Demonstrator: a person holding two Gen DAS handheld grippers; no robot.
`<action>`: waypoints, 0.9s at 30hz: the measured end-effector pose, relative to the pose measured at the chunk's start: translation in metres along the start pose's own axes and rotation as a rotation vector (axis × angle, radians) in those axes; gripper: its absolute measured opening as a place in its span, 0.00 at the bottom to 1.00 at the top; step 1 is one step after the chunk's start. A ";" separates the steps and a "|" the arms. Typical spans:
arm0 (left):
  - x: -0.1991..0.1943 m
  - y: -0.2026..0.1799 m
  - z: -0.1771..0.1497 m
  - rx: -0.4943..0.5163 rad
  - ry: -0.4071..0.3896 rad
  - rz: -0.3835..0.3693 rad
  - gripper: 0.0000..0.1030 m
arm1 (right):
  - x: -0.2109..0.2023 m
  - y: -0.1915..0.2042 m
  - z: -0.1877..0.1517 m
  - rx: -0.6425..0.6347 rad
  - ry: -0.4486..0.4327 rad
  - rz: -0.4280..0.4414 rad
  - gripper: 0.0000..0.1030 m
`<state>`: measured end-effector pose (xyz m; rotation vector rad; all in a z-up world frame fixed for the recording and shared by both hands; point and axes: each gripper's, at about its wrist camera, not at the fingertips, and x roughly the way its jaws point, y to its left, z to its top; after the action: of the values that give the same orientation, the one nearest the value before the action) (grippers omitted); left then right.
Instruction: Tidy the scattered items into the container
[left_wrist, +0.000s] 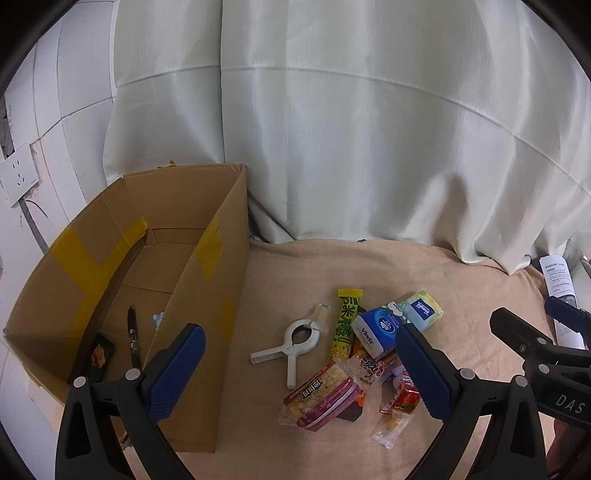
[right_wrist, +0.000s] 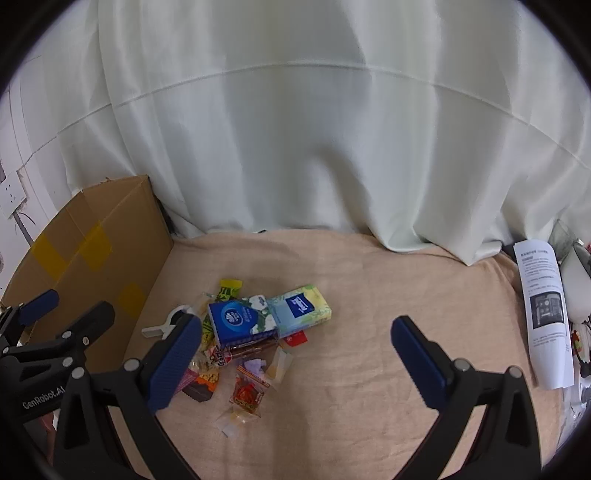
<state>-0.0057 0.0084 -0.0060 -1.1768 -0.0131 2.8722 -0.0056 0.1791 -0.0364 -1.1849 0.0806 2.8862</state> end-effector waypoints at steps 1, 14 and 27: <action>0.000 0.000 0.000 0.000 0.001 0.000 1.00 | 0.001 0.000 0.000 0.000 0.001 0.001 1.00; 0.004 0.002 0.001 -0.002 0.006 -0.022 1.00 | 0.003 0.002 0.002 -0.002 0.006 -0.002 1.00; 0.007 0.000 0.000 0.013 0.006 -0.025 1.00 | 0.006 0.004 0.001 -0.007 0.011 -0.003 1.00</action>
<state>-0.0109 0.0081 -0.0112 -1.1745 -0.0091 2.8424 -0.0108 0.1753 -0.0393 -1.2014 0.0682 2.8798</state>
